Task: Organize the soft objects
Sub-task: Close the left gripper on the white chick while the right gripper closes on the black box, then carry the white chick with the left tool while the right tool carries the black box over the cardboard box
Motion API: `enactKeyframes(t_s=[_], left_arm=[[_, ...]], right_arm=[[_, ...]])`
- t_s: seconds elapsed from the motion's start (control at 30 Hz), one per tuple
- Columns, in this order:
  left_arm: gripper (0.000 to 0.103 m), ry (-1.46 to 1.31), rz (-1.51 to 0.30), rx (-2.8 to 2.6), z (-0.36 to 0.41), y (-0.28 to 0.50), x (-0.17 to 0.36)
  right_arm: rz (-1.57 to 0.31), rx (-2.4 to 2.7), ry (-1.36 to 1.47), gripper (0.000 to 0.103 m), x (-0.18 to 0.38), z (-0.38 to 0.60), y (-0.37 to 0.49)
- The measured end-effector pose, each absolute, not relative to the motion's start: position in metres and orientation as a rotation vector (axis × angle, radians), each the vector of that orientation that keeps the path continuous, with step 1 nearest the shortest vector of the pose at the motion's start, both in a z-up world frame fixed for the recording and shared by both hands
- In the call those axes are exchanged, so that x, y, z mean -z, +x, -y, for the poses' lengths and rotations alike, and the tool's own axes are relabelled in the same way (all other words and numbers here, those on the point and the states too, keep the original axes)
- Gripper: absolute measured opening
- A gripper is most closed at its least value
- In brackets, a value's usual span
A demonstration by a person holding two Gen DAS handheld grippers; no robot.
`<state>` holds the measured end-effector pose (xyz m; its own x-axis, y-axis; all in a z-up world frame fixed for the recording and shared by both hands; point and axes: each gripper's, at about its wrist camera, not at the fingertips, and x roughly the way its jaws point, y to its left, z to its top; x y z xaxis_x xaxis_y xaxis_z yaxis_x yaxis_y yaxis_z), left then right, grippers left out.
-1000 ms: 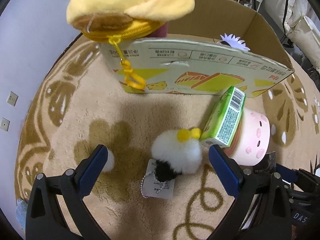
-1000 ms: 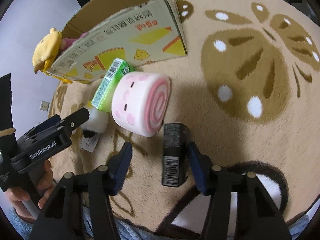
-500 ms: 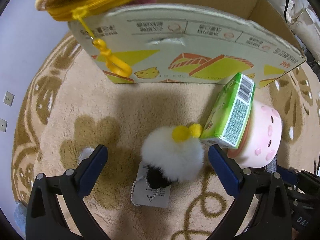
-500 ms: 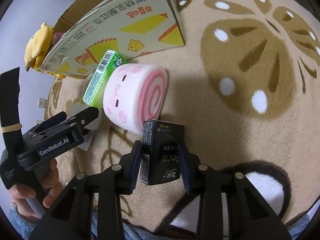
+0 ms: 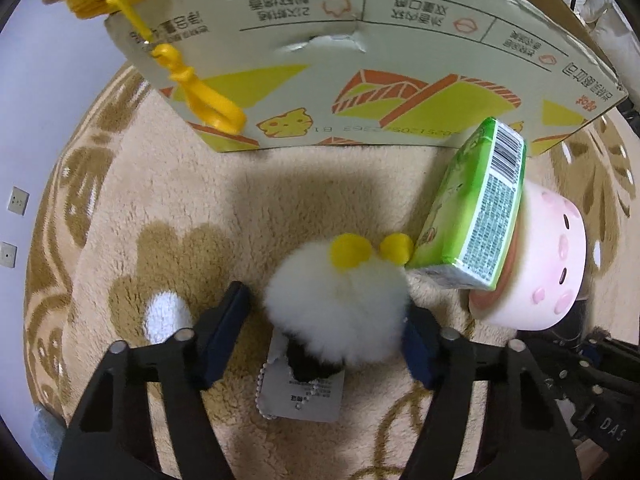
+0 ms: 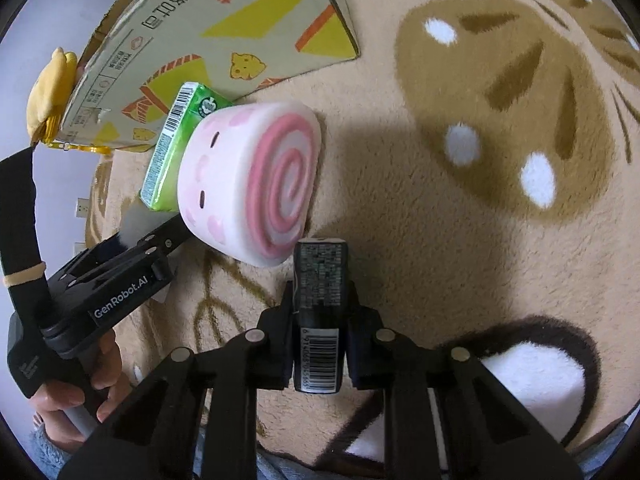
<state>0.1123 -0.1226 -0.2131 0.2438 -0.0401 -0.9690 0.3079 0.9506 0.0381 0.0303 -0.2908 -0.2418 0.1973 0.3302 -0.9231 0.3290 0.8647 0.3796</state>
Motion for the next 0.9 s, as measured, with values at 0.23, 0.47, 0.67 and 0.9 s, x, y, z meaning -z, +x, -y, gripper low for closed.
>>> enactKeyframes(t_s=[0.23, 0.47, 0.67, 0.9], left_arm=[[0.034, 0.205, -1.278, 0.193, 0.105, 0.113, 0.205], [0.032, 0.230, -1.229, 0.198, 0.101, 0.100, 0.186], [0.032, 0.210, -1.103, 0.208, 0.099, 0.086, 0.148], [0.032, 0.166, -0.924, 0.252, 0.092, 0.080, 0.095]], right_arm=[[-1.283, 0.022, 0.521, 0.021, 0.209, 0.292, 0.023], [-1.116, -0.013, 0.511, 0.021, 0.178, 0.296, 0.015], [-0.938, -0.034, 0.463, 0.021, 0.140, 0.299, 0.011], [-0.819, -0.059, 0.413, 0.021, 0.116, 0.286, 0.014]])
